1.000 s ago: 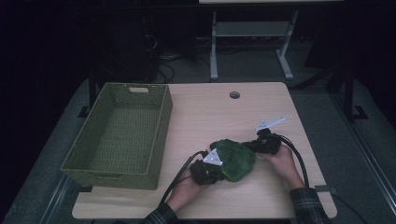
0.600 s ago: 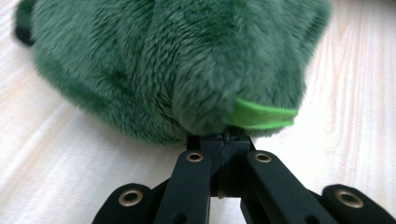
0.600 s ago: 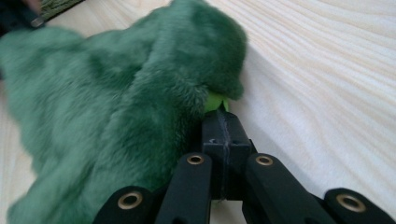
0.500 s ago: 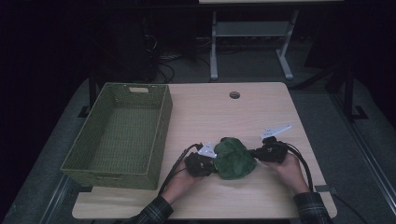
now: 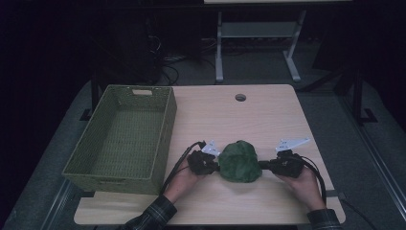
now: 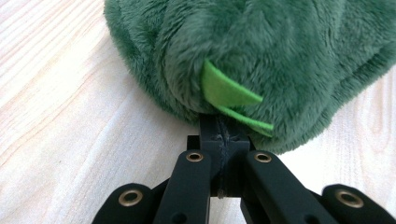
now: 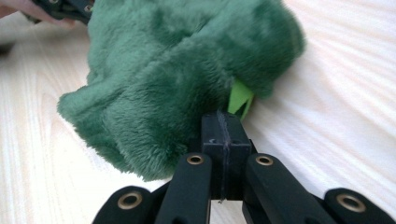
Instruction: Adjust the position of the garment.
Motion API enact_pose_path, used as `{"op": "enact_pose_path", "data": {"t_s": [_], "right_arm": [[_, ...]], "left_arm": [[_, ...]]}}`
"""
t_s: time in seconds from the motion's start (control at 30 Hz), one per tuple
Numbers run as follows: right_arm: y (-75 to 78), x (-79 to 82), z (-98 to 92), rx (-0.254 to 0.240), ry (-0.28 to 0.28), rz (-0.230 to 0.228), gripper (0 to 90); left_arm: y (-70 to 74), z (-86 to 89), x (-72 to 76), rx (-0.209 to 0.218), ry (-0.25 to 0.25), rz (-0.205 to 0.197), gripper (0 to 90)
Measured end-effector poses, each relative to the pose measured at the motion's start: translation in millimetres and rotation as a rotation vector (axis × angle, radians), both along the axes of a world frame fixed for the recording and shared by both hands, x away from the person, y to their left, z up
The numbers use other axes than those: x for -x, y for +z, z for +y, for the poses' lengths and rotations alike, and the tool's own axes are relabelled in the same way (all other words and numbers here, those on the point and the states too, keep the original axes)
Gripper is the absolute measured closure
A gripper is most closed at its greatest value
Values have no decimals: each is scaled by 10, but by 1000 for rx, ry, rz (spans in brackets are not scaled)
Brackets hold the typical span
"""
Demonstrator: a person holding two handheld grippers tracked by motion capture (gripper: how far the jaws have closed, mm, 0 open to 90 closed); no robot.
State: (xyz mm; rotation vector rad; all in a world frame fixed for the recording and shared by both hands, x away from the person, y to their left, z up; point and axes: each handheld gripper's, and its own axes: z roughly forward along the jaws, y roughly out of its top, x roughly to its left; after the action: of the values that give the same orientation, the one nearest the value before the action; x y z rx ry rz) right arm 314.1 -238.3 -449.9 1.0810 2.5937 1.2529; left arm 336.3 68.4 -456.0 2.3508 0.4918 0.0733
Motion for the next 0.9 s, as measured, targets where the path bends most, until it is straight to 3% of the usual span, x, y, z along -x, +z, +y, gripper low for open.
{"op": "enact_pose_path", "data": {"t_s": [0.07,0.13,0.2,0.27,0.4,0.53,0.67,0.9], "right_arm": [[7,23,-59,-9,-21,-32,845],[-4,59,-130,-16,-53,-34,799],[-17,95,-201,-4,-86,-42,687],[-36,135,-291,6,-121,-94,571],[-81,173,-415,44,-174,-127,403],[-125,212,-510,70,-208,-129,282],[-181,246,-544,107,-233,-118,164],[-286,266,-541,161,-252,-123,69]], "left_arm": [[21,13,6,1,-2,-3,891],[41,32,11,-12,-16,-5,857],[57,46,33,-12,-16,1,819],[78,66,53,-18,-24,5,753],[125,99,75,-21,-17,-9,579],[187,110,99,-30,-20,-17,397],[260,68,132,-40,-28,-30,275],[371,-11,138,-86,-59,-43,170]]}}
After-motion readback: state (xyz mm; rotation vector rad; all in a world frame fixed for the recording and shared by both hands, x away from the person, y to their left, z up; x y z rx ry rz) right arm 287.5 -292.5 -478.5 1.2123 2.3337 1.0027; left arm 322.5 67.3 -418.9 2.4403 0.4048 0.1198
